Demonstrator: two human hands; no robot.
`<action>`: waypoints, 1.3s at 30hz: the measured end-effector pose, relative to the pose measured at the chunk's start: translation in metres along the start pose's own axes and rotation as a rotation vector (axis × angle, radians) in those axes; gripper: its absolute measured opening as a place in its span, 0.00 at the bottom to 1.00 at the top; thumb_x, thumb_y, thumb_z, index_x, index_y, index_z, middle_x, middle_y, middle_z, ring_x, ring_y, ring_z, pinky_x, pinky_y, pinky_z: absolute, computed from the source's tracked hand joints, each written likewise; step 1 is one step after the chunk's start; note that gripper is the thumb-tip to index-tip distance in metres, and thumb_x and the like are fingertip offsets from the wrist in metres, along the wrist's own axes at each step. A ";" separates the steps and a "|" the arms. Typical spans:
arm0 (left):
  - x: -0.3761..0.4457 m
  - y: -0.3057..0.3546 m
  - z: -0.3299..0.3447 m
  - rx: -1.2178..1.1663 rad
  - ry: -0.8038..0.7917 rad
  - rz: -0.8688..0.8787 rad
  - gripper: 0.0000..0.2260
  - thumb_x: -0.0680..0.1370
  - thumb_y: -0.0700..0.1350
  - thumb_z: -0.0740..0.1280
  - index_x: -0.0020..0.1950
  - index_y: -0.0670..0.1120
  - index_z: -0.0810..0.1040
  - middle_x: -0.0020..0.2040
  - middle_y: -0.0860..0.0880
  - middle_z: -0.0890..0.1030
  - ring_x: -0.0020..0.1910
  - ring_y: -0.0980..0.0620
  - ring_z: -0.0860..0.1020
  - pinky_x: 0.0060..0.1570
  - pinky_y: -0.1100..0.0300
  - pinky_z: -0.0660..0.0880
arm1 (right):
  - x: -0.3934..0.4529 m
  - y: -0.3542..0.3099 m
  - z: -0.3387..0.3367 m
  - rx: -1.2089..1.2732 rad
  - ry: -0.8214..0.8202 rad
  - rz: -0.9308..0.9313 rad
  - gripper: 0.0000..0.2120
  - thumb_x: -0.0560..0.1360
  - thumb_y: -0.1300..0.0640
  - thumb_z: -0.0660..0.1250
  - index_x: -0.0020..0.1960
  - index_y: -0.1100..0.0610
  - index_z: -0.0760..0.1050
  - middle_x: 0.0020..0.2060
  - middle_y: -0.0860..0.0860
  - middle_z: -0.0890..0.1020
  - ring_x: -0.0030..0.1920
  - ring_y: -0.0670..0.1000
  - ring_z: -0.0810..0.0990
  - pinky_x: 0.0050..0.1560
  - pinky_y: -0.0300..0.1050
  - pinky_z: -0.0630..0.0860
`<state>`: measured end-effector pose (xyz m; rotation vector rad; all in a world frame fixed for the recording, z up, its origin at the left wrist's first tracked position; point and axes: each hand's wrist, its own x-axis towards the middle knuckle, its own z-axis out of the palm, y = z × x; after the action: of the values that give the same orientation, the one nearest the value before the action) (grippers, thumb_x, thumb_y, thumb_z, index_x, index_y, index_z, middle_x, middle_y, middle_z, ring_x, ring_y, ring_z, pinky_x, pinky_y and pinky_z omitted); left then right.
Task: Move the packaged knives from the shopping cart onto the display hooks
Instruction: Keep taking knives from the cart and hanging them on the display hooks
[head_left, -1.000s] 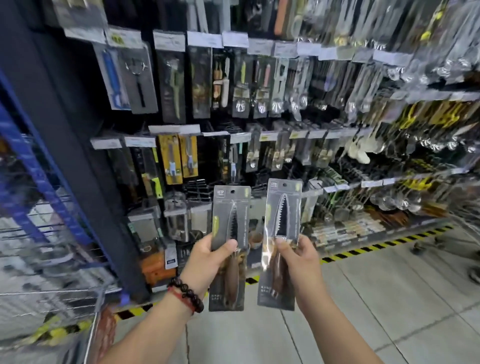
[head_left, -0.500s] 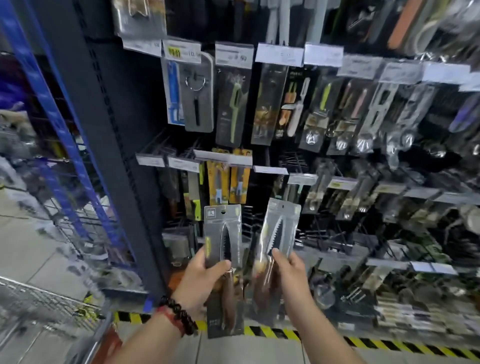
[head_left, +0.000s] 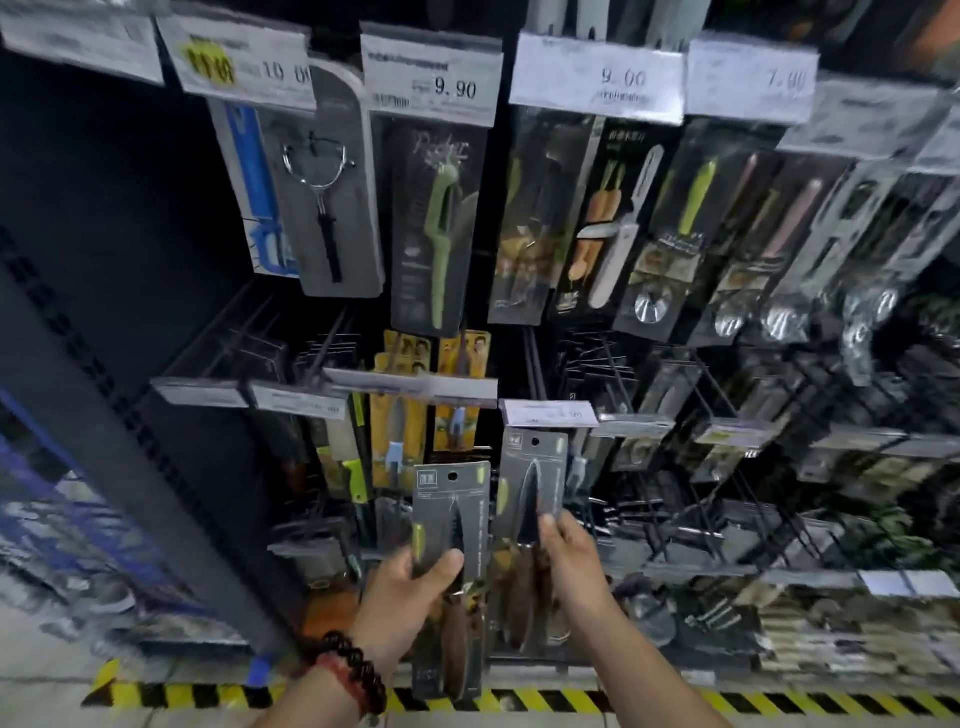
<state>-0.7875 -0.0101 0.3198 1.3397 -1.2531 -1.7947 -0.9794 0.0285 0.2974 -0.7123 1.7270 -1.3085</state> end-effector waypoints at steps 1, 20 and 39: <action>0.006 0.001 0.001 0.009 0.018 -0.015 0.19 0.69 0.59 0.72 0.53 0.49 0.80 0.51 0.53 0.83 0.54 0.53 0.79 0.57 0.54 0.73 | 0.007 -0.001 0.001 0.018 -0.010 0.003 0.28 0.69 0.29 0.65 0.58 0.49 0.72 0.53 0.45 0.71 0.54 0.47 0.73 0.50 0.38 0.67; 0.055 0.008 0.023 -0.047 0.034 -0.026 0.16 0.72 0.51 0.72 0.58 0.50 0.80 0.54 0.55 0.84 0.57 0.54 0.80 0.65 0.50 0.71 | 0.085 -0.008 -0.009 0.061 -0.094 0.027 0.07 0.79 0.49 0.62 0.49 0.51 0.66 0.46 0.45 0.69 0.49 0.47 0.68 0.50 0.40 0.66; 0.053 -0.005 0.020 0.021 0.031 -0.014 0.06 0.77 0.44 0.68 0.53 0.47 0.82 0.50 0.52 0.85 0.51 0.55 0.82 0.54 0.57 0.76 | 0.144 -0.062 0.010 0.094 -0.005 0.130 0.12 0.83 0.59 0.56 0.41 0.53 0.67 0.35 0.49 0.73 0.35 0.44 0.69 0.47 0.37 0.72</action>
<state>-0.8235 -0.0463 0.2950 1.3861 -1.2525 -1.7688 -1.0442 -0.1134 0.3157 -0.5404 1.6672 -1.2879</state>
